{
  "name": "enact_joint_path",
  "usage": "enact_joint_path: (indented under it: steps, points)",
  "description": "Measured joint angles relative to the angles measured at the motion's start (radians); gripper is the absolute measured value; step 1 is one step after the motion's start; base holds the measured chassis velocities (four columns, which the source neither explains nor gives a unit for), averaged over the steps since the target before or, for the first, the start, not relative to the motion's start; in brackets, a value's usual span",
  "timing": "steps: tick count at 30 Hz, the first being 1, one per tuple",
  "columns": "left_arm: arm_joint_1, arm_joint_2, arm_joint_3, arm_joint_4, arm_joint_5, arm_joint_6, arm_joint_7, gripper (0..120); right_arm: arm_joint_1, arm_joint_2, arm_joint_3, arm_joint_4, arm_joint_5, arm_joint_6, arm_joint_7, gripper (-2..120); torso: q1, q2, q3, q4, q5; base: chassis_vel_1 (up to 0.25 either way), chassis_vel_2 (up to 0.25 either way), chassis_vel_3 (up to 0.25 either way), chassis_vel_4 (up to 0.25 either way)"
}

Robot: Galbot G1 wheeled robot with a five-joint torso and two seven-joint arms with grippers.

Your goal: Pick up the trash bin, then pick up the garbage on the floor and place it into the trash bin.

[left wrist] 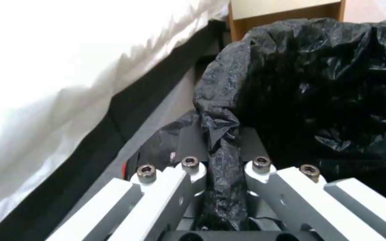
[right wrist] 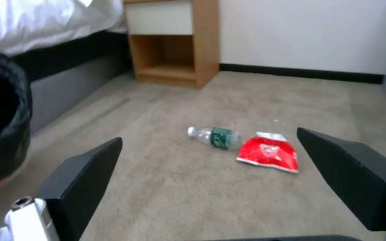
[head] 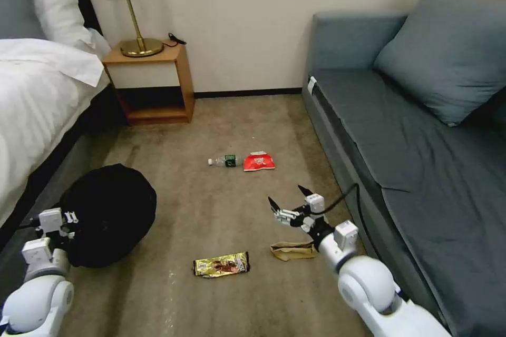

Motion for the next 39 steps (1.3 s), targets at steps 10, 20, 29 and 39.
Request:
enact_joint_path:
  steps: [10, 20, 29, 39]
  points:
    - [-0.001, 0.007, -0.003, 0.024, -0.002, -0.018, 0.014, 6, 0.300, -0.001, -0.203, -0.238, 0.019, -0.050, -0.215, 100, 0.000, 0.000, 0.000, 0.0000, -0.0001, 0.000, 0.000, 0.000, 0.000]
    - [-0.002, 0.012, -0.003, 0.019, -0.001, -0.019, 0.017, 6, 0.577, 0.124, -0.391, -0.653, -0.043, -0.025, -0.390, 100, 0.000, 0.000, 0.000, 0.0001, -0.0001, 0.000, 0.000, 0.000, 0.000]
    - [0.030, -0.019, -0.007, -0.034, 0.025, -0.011, 0.007, 6, 0.608, 0.226, -0.507, -0.888, -0.210, 0.074, -0.490, 100, 0.000, 0.000, 0.000, 0.0000, -0.0002, 0.000, 0.000, 0.000, 0.000]
    - [0.080, -0.030, -0.013, -0.053, 0.032, -0.034, 0.007, 6, 0.515, 0.324, -0.536, -0.951, -0.341, 0.117, -0.508, 100, 0.000, 0.000, 0.000, 0.0001, -0.0001, 0.000, 0.000, 0.000, 0.000]
